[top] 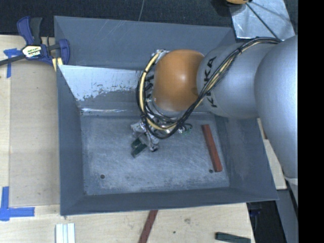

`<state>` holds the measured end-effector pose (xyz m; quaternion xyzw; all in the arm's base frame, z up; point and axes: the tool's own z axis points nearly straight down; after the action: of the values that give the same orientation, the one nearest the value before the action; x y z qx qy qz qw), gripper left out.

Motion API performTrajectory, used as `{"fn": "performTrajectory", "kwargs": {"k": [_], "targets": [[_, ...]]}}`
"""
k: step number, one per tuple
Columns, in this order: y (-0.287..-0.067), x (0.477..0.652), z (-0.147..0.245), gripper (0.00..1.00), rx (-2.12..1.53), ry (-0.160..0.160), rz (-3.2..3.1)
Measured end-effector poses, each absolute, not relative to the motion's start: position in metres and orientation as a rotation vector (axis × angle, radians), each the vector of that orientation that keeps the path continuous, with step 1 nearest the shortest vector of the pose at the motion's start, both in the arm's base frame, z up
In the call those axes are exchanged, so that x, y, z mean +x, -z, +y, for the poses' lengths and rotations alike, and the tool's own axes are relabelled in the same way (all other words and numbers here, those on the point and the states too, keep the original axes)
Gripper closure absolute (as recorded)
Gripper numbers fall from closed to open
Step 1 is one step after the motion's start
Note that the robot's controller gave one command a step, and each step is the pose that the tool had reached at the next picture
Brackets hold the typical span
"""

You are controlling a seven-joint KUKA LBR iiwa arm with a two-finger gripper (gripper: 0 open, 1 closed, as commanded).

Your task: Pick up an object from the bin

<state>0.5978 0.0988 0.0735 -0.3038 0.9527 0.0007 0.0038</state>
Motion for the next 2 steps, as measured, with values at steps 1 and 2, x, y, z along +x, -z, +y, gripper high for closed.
{"fn": "performTrajectory", "kwargs": {"k": [1, 2], "targets": [[-0.123, 0.594, 0.107, 1.00, -0.947, -0.002, 2.998], [-0.151, 0.613, 0.109, 1.00, -0.922, 0.001, 2.991]]}}
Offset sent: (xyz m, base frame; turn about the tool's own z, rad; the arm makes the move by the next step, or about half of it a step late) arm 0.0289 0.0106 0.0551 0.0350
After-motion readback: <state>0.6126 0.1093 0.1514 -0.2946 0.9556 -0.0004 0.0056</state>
